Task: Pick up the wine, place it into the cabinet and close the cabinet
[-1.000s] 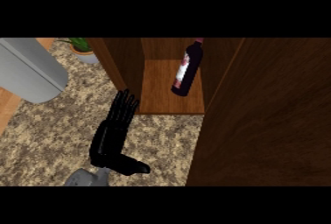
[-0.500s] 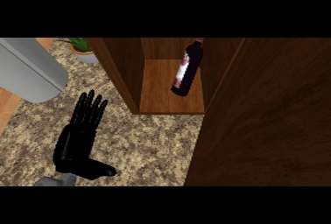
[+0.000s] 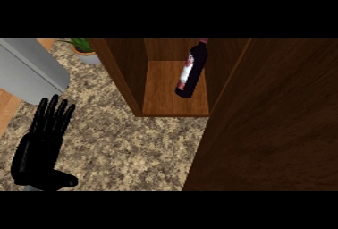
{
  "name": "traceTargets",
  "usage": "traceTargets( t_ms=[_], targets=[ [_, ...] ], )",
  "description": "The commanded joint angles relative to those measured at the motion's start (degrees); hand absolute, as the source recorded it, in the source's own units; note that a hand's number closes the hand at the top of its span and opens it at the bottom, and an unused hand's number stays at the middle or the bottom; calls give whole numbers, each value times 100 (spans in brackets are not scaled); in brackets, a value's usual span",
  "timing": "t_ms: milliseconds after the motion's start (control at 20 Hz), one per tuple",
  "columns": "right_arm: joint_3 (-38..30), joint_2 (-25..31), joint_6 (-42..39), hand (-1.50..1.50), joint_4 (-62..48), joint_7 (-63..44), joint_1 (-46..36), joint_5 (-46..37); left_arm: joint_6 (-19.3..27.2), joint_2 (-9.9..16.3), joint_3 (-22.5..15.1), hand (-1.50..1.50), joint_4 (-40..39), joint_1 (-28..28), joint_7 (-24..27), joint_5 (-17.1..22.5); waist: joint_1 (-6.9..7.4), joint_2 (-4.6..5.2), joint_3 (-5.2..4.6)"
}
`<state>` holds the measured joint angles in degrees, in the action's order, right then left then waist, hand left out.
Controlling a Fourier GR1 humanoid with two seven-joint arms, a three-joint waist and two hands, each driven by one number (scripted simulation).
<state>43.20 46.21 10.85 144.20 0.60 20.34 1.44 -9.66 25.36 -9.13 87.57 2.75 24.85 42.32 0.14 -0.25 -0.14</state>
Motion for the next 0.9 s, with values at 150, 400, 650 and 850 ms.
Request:
traceTargets(
  t_ms=[150,400,650,850],
  targets=[
    [575,-437,88,150,1248,-1107,-483,-134,-349,352,409,-150,-54,36,-160,232,21,15,-10],
    [657,-840,7,150,917,-1156,-938,45,-571,373,463,-150,-107,121,-86,235,96,30,-17],
    [674,-1096,-65,150,637,-1226,-1148,260,-1043,712,793,-150,-311,105,-252,633,181,50,-26],
    [467,-1314,-149,150,528,-1450,-1508,474,-1155,772,784,-150,-360,49,-271,578,279,76,-37]
  ],
)
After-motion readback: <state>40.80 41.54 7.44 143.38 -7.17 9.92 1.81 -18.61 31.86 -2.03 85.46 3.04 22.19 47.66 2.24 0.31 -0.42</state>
